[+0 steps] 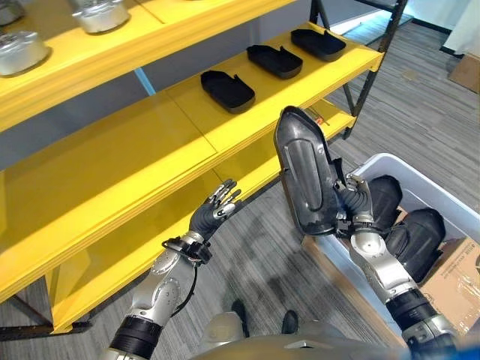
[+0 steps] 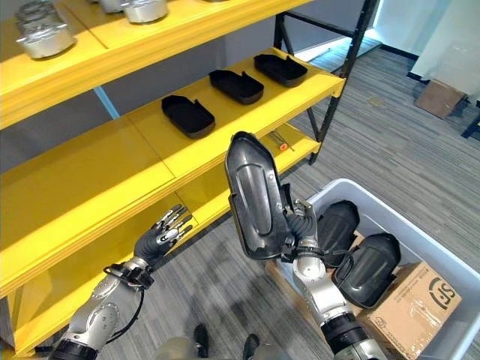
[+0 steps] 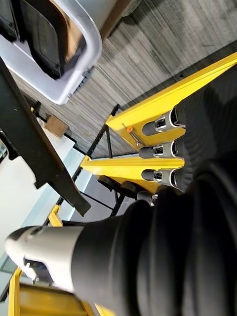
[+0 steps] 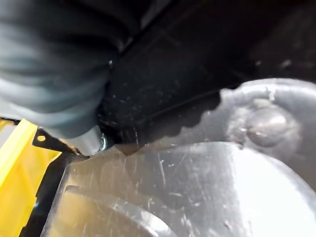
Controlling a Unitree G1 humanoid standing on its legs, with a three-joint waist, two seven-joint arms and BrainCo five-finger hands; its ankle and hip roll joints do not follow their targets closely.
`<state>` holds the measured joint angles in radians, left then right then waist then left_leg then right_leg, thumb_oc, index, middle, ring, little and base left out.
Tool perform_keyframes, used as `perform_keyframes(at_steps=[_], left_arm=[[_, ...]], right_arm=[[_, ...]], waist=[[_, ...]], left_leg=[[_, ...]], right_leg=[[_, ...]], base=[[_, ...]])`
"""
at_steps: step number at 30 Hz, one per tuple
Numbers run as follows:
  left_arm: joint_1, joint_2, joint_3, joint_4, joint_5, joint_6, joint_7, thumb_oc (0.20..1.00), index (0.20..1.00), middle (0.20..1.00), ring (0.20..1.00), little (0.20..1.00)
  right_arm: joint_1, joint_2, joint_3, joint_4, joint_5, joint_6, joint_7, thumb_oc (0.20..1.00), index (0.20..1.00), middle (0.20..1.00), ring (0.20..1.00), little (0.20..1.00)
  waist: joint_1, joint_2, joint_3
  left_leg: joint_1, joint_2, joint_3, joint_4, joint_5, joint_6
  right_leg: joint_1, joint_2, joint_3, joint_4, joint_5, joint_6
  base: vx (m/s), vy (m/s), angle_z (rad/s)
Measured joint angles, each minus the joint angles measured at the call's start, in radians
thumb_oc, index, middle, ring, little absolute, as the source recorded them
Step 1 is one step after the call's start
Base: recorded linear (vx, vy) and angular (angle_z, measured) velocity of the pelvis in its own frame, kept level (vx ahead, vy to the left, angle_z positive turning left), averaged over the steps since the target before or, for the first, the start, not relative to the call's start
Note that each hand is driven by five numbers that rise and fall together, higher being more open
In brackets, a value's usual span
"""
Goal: Move parts from the plastic box to the shelf.
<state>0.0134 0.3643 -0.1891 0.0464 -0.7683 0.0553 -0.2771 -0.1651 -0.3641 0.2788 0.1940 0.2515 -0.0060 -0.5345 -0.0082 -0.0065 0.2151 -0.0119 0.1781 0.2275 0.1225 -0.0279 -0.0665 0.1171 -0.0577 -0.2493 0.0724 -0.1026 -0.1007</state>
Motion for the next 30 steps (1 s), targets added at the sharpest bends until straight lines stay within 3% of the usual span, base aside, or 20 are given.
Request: perform_keyframes(at_steps=[2, 3, 6, 7, 8, 10, 12, 15, 16, 18, 19, 20, 22, 23, 24, 25, 26, 27, 28, 30], left_arm=[[-0.03, 0.005, -0.006, 0.021, 0.008, 0.003, -0.001, 1.0, 1.0, 1.0, 1.0, 1.0], [-0.049, 0.005, -0.01, 0.028, 0.008, 0.003, 0.001, 1.0, 1.0, 1.0, 1.0, 1.0], [-0.069, -0.004, -0.03, 0.025, 0.008, 0.0, 0.012, 1.0, 1.0, 1.0, 1.0, 1.0], [-0.071, -0.014, -0.045, 0.02, 0.008, -0.001, 0.019, 1.0, 1.0, 1.0, 1.0, 1.0], [-0.08, -0.027, -0.041, 0.03, 0.008, -0.002, 0.03, 1.0, 1.0, 1.0, 1.0, 1.0], [-0.062, -0.015, -0.028, 0.026, 0.017, -0.014, 0.07, 1.0, 1.0, 1.0, 1.0, 1.0], [-0.033, -0.009, -0.007, 0.013, 0.034, -0.026, 0.094, 1.0, 1.0, 1.0, 1.0, 1.0], [0.028, 0.042, 0.041, 0.012, 0.052, -0.044, 0.124, 1.0, 1.0, 1.0, 1.0, 1.0], [0.043, 0.049, 0.059, 0.01, 0.052, -0.046, 0.124, 1.0, 1.0, 1.0, 1.0, 1.0], [0.059, 0.084, 0.074, 0.01, 0.054, -0.045, 0.122, 1.0, 1.0, 1.0, 1.0, 1.0], [0.063, 0.077, 0.075, 0.01, 0.054, -0.044, 0.113, 1.0, 1.0, 1.0, 1.0, 1.0], [0.045, 0.028, 0.072, 0.023, 0.054, -0.036, 0.071, 1.0, 1.0, 1.0, 1.0, 1.0], [0.063, 0.018, 0.057, 0.013, 0.054, -0.037, 0.042, 1.0, 1.0, 1.0, 1.0, 1.0], [0.066, 0.02, 0.052, 0.012, 0.053, -0.038, 0.041, 1.0, 1.0, 1.0, 1.0, 1.0], [0.06, 0.061, 0.023, 0.012, 0.053, -0.037, 0.045, 1.0, 1.0, 1.0, 1.0, 1.0], [0.061, 0.07, 0.027, 0.023, 0.053, -0.039, 0.063, 1.0, 1.0, 1.0, 1.0, 1.0], [0.058, 0.068, 0.029, 0.035, 0.053, -0.04, 0.065, 1.0, 1.0, 1.0, 1.0, 1.0], [0.038, 0.092, 0.018, 0.034, 0.054, -0.041, 0.059, 1.0, 1.0, 1.0, 1.0, 1.0], [0.046, 0.064, 0.047, 0.054, 0.053, -0.047, 0.061, 1.0, 1.0, 1.0, 1.0, 1.0], [0.054, 0.057, 0.031, 0.044, 0.054, -0.047, 0.056, 1.0, 1.0, 1.0, 1.0, 1.0]], right_arm=[[-0.009, -0.001, -0.016, 0.003, 0.0, 0.0, -0.009, 0.2, 0.2, 0.2, 0.2, 0.2], [-0.009, -0.003, -0.025, 0.003, 0.0, 0.0, -0.007, 0.2, 0.2, 0.2, 0.2, 0.2], [-0.01, -0.024, -0.03, -0.005, 0.001, -0.002, 0.007, 0.2, 0.2, 0.2, 0.2, 0.2], [-0.01, -0.049, -0.03, -0.007, 0.001, -0.002, 0.013, 0.2, 0.2, 0.2, 0.2, 0.2], [0.007, -0.035, -0.046, 0.0, 0.006, 0.002, 0.019, 0.2, 0.2, 0.2, 0.2, 0.2], [0.017, 0.005, -0.016, -0.001, 0.01, 0.009, 0.061, 0.2, 0.2, 0.2, 0.2, 0.2], [0.015, 0.03, 0.002, -0.003, -0.001, 0.009, 0.067, 0.2, 0.2, 0.2, 0.2, 0.2], [0.008, 0.045, 0.051, -0.022, -0.04, 0.009, 0.081, 0.2, 0.2, 0.2, 0.2, 0.2], [0.007, 0.057, 0.05, -0.024, -0.04, 0.009, 0.08, 0.2, 0.2, 0.2, 0.2, 0.2], [-0.015, 0.089, 0.047, -0.021, -0.04, 0.01, 0.078, 0.2, 0.2, 0.2, 0.2, 0.2], [-0.02, 0.09, 0.047, -0.021, -0.04, 0.012, 0.073, 0.2, 0.2, 0.2, 0.2, 0.2], [-0.01, 0.1, 0.034, -0.022, -0.039, 0.022, 0.031, 0.2, 0.2, 0.2, 0.2, 0.2], [-0.013, 0.098, 0.021, -0.024, -0.059, 0.023, 0.008, 0.2, 0.2, 0.2, 0.2, 0.2], [-0.014, 0.098, 0.022, -0.025, -0.067, 0.023, 0.008, 0.2, 0.2, 0.2, 0.2, 0.2], [-0.006, 0.084, 0.034, -0.034, -0.078, 0.029, 0.01, 0.2, 0.2, 0.2, 0.2, 0.2], [-0.022, 0.068, 0.034, -0.018, -0.078, 0.029, 0.014, 0.2, 0.2, 0.2, 0.2, 0.2], [-0.023, 0.073, 0.033, 0.002, -0.076, 0.029, 0.011, 0.2, 0.2, 0.2, 0.2, 0.2], [-0.014, 0.072, 0.013, 0.002, -0.075, 0.028, 0.004, 0.2, 0.2, 0.2, 0.2, 0.2], [-0.004, 0.076, -0.009, 0.039, -0.055, 0.038, -0.003, 0.2, 0.2, 0.2, 0.2, 0.2], [0.02, 0.068, -0.04, 0.042, -0.036, 0.043, -0.009, 0.2, 0.2, 0.2, 0.2, 0.2]], waist=[[-0.006, 0.002, 0.005], [-0.016, 0.006, 0.006], [-0.049, 0.056, 0.004], [-0.063, 0.115, -0.002], [-0.067, 0.113, -0.003], [-0.026, 0.091, -0.014], [-0.002, 0.09, -0.017], [0.07, 0.074, -0.027], [0.084, 0.058, -0.036], [0.136, -0.012, -0.059], [0.14, -0.007, -0.057], [0.132, 0.0, -0.047], [0.141, 0.0, -0.056], [0.138, 0.0, -0.056], [0.094, 0.022, -0.048], [0.108, 0.02, -0.044], [0.095, -0.006, -0.033], [0.042, -0.028, -0.021], [0.052, -0.024, -0.016], [0.052, 0.023, 0.001]], left_leg=[[-0.013, 0.076, 0.048, 0.024, 0.027, -0.044], [-0.016, 0.1, 0.072, 0.029, 0.035, -0.054], [-0.003, 0.093, 0.066, -0.01, 0.057, -0.029], [0.014, 0.072, 0.066, -0.035, 0.097, 0.016], [0.032, 0.015, 0.089, -0.079, 0.091, -0.016], [0.041, -0.123, 0.048, -0.16, 0.104, 0.063], [0.042, -0.174, 0.011, -0.168, 0.099, 0.09], [0.079, -0.191, -0.051, -0.216, 0.108, 0.134], [0.074, -0.191, -0.068, -0.216, 0.106, 0.138], [0.044, -0.229, -0.073, -0.213, 0.094, 0.13], [0.04, -0.233, -0.077, -0.197, 0.081, 0.136], [0.0, -0.249, -0.068, -0.048, 0.001, 0.192], [0.013, -0.267, -0.101, -0.027, -0.041, 0.213], [0.017, -0.273, -0.114, -0.033, -0.033, 0.216], [0.037, -0.249, -0.204, -0.129, 0.037, 0.151], [0.055, -0.25, -0.171, -0.172, 0.005, 0.027], [0.028, -0.241, -0.079, -0.087, -0.075, -0.043], [-0.024, -0.233, -0.09, 0.042, -0.087, 0.148], [0.022, -0.273, -0.097, 0.027, -0.109, 0.199], [0.09, -0.261, -0.121, -0.058, -0.077, 0.196]], right_leg=[[0.011, -0.031, -0.04, 0.005, 0.0, 0.002], [0.02, -0.05, -0.071, 0.005, -0.003, 0.039], [0.03, -0.1, -0.099, 0.019, -0.009, 0.123], [0.03, -0.102, -0.102, 0.034, -0.009, 0.167], [0.03, -0.155, -0.109, 0.061, -0.012, 0.198], [0.028, -0.217, -0.06, 0.056, -0.038, 0.2], [0.053, -0.256, -0.068, 0.057, 0.009, 0.236], [0.009, -0.279, -0.068, 0.194, 0.038, 0.25], [0.01, -0.258, -0.067, 0.166, 0.0, 0.269], [0.032, -0.226, -0.126, 0.012, 0.03, 0.256], [0.039, -0.23, -0.129, 0.023, 0.052, 0.247], [0.027, -0.27, -0.131, 0.163, 0.058, 0.243], [-0.071, -0.331, -0.09, 0.411, 0.116, 0.193], [-0.114, -0.333, -0.059, 0.473, 0.141, 0.193], [-0.214, -0.115, 0.101, 0.435, 0.001, 0.256], [-0.281, -0.033, 0.072, 0.273, 0.02, 0.205], [-0.284, -0.035, 0.077, 0.16, 0.061, 0.178], [-0.29, -0.093, 0.132, 0.128, 0.093, 0.225], [-0.312, -0.129, 0.224, 0.1, 0.124, 0.259], [-0.298, -0.061, 0.19, 0.057, 0.141, 0.224]], base=[[0.0, 0.417, 0.48], [0.02, 0.38, 0.5], [0.03, 0.38, 0.48], [0.04, 0.369, 0.59], [0.05, 0.395, 0.76], [0.07, 0.65, 1.02], [0.06, 0.46, 0.84], [0.05, 0.45, 0.54], [0.02, 0.264, 0.45], [0.05, 0.427, 0.44], [0.11, 0.527, 0.79], [0.16, 0.483, 0.87], [0.17, 0.21, 0.73], [0.16, -0.061, 1.34], [0.18, -0.192, 1.05], [0.18, -0.258, 1.09], [0.19, -0.302, 0.78], [0.22, -0.343, 0.84], [0.24, -0.357, 0.97], [0.2, -0.266, 0.36]])
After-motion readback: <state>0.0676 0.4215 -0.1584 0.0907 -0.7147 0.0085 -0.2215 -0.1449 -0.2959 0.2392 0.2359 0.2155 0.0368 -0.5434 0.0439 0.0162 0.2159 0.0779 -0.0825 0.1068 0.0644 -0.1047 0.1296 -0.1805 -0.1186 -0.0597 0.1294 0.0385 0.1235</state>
